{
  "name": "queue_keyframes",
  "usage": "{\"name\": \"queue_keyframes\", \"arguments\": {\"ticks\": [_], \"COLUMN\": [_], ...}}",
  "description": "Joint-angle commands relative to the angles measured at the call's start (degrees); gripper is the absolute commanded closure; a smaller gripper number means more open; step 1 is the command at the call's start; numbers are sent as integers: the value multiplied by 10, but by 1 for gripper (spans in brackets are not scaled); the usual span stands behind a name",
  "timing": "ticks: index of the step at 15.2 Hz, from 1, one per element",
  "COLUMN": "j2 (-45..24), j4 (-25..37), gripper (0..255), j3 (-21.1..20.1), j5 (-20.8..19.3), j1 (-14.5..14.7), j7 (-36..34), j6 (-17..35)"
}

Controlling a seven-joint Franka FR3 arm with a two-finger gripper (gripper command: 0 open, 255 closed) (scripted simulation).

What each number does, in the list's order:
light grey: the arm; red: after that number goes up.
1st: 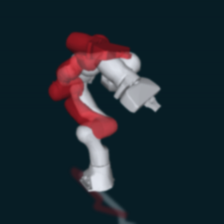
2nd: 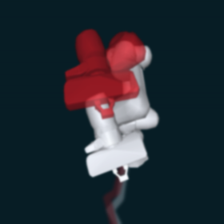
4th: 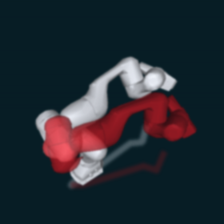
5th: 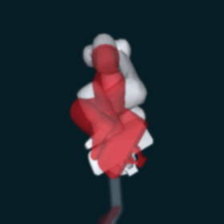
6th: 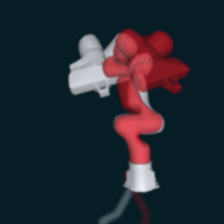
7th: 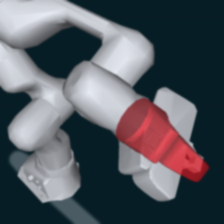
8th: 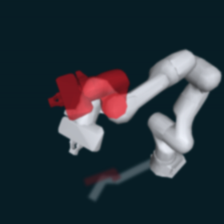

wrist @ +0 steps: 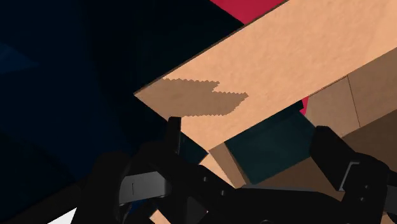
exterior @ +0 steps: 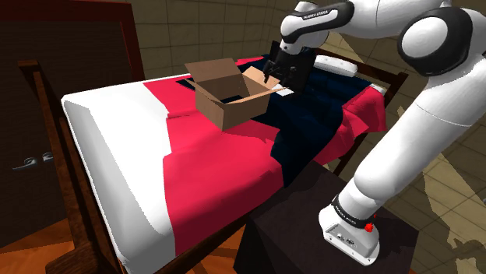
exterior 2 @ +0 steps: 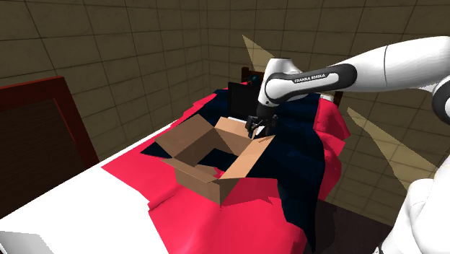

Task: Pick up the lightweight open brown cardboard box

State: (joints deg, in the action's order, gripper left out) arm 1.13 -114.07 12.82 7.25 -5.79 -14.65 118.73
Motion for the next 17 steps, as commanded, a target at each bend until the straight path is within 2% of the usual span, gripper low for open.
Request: {"name": "queue_keyframes", "arguments": {"ticks": [1,4,13,14,17], "j2": [-44,-102,-121,-121,-120], "j4": [35,81,46,46,45], "gripper": [0,0,0,255,255], "j3": [6,15,12,12,12], "j5": [17,43,55,55,54], "j1": [-6,-19,-20,-20,-20], "j7": [-3,-2,11,11,11], "j6": [7,15,67,67,67]}}
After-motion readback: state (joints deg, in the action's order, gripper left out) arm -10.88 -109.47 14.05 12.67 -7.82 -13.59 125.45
